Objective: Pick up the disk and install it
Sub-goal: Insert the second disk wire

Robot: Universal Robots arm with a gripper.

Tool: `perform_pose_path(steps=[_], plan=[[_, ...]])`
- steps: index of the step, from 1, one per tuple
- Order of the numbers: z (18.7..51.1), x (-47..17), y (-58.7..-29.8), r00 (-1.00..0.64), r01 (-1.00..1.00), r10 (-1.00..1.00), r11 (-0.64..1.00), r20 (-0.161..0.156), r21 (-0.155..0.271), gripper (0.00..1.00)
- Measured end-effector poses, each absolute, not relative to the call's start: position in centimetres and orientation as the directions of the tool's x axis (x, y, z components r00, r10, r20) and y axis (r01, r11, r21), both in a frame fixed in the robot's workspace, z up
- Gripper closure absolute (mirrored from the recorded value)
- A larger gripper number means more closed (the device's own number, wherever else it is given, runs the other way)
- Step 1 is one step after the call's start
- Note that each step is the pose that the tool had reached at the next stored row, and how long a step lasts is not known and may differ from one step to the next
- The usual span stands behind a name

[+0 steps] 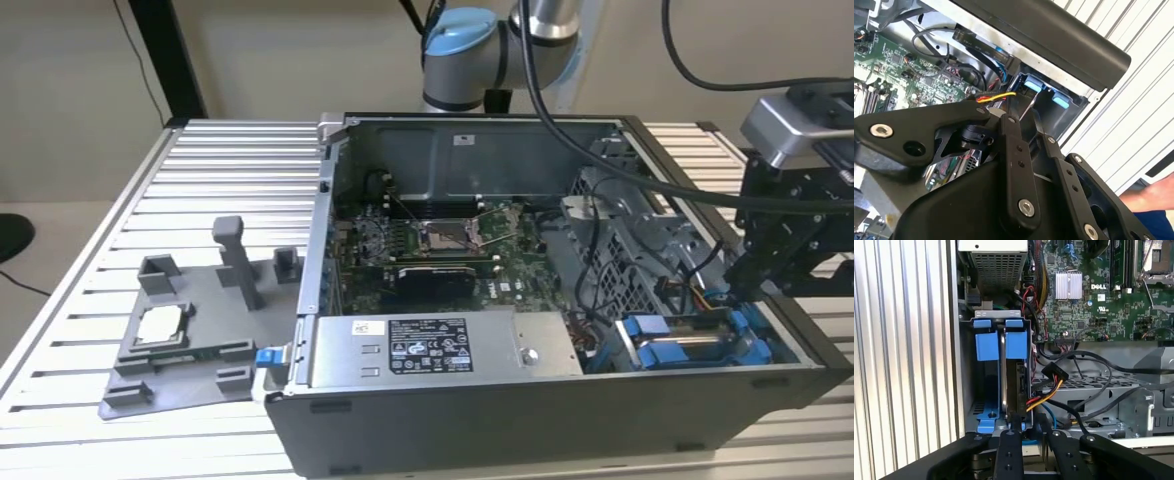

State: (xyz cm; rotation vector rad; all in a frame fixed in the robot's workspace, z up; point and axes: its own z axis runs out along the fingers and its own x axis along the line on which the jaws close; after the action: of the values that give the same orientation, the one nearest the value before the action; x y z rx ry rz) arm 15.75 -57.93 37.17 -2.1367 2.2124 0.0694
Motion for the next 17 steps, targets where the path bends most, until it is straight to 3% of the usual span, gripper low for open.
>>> perform_pose_path(steps=[17], plan=[[37.47, 15.77, -57.45, -0.035, -0.999, -0.997, 0.036, -0.075, -0.010, 0.00]])
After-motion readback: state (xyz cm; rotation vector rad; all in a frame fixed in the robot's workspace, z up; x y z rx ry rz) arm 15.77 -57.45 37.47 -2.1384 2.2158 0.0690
